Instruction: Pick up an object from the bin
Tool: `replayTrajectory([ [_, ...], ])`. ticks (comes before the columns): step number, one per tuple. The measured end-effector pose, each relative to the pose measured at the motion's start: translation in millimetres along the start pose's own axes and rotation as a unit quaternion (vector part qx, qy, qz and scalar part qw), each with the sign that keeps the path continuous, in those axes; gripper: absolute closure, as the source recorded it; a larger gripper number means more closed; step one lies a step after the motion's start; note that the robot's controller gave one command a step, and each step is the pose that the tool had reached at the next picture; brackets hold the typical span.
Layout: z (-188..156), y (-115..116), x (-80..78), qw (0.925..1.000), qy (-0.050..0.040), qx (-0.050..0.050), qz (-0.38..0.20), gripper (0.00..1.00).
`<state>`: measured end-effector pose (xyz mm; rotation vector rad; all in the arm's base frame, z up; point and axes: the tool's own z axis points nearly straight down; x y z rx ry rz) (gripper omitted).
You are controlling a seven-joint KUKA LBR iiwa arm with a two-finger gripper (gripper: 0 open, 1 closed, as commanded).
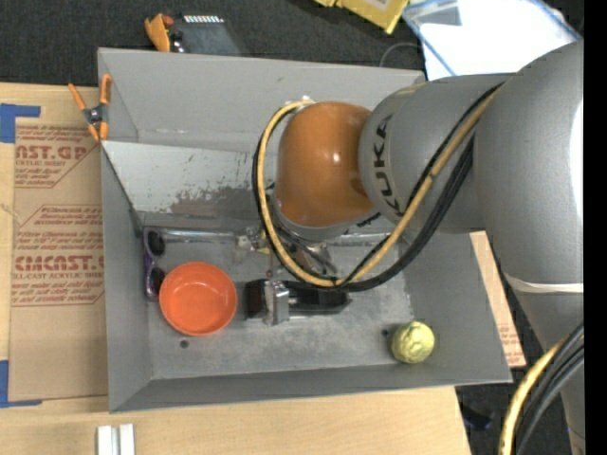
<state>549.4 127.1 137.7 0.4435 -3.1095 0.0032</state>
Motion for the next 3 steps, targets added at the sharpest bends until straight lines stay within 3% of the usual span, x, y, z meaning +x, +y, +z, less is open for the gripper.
replayTrajectory([
  [1, 26.0, 43.2, -36.2, 0.9992, -0.0113, 0.001, -0.038, 0.00],
  [2, 55.6, 54.5, -34.8, 0.9991, -0.0049, -0.001, -0.042, 0.00],
  [3, 60.5, 102.7, -59.3, 0.9858, -0.0072, 0.001, -0.168, 1.00],
])
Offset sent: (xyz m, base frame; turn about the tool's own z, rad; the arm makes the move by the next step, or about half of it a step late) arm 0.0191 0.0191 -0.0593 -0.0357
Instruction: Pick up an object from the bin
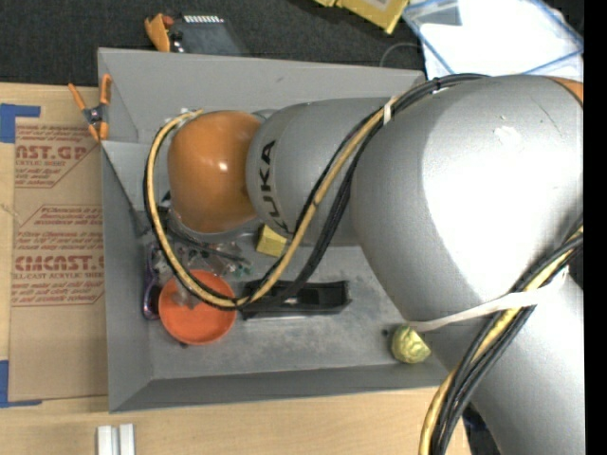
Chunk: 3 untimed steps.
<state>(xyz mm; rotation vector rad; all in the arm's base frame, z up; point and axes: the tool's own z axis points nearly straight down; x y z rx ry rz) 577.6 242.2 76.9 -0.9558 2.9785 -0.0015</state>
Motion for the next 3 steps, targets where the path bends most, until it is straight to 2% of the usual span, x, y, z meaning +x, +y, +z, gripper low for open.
replayTrajectory([
  [1, 0.0, 0.0, 0.0, 1.0000, 0.0000, 0.000, 0.000, 1.00],
  [2, -77.0, -8.9, 30.8, 0.9999, 0.0020, -0.001, -0.014, 1.00],
  [3, -99.6, -13.3, 22.3, 0.9999, 0.0010, -0.001, -0.012, 1.00],
])
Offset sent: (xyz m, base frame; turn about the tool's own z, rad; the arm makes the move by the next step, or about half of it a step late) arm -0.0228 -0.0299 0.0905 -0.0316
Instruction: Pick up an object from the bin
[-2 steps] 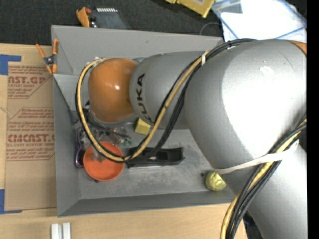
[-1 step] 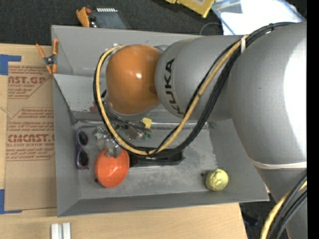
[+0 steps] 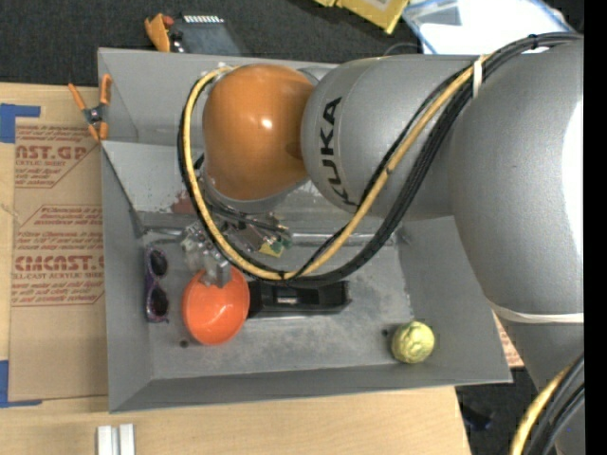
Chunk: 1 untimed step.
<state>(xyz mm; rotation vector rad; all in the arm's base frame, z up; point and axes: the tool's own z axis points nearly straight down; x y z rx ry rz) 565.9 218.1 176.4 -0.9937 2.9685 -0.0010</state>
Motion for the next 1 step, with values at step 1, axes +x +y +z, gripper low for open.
replayTrajectory([
  [1, 48.1, -19.9, -2.9, 1.0000, -0.0050, 0.001, 0.002, 1.00],
])
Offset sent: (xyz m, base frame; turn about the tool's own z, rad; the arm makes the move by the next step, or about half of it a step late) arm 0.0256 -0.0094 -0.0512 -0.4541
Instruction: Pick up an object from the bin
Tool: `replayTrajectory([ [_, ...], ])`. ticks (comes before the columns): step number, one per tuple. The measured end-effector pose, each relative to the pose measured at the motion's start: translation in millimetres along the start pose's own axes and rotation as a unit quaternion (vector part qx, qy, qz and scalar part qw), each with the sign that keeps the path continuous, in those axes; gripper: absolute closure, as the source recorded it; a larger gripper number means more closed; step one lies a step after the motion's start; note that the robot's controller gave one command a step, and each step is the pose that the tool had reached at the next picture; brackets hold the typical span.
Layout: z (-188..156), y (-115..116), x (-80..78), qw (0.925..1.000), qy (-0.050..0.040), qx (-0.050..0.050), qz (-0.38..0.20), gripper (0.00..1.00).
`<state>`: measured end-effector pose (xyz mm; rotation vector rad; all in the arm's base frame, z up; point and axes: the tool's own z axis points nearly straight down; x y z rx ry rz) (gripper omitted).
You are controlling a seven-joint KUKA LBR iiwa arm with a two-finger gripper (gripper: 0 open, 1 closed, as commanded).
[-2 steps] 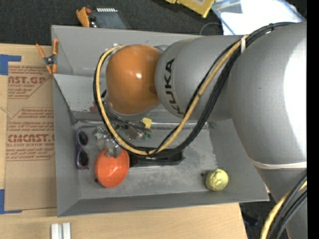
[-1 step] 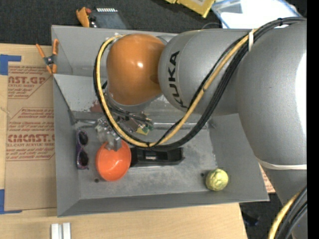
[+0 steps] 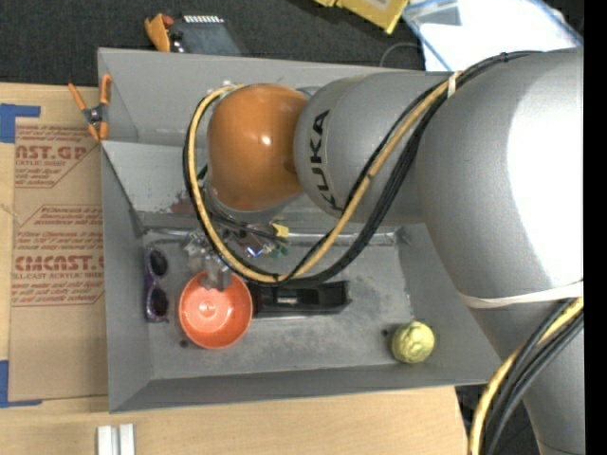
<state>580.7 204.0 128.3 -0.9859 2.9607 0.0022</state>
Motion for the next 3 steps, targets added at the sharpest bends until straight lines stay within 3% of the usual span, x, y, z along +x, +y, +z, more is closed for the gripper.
replayTrajectory([
  [1, 43.1, -1.8, 1.7, 0.9990, 0.0047, -0.001, -0.044, 1.00],
  [2, 43.5, 6.7, -1.4, 0.9816, 0.0004, -0.001, -0.191, 1.00],
  [3, 46.0, 7.6, -2.4, 0.9639, -0.0018, -0.002, -0.266, 1.00],
])
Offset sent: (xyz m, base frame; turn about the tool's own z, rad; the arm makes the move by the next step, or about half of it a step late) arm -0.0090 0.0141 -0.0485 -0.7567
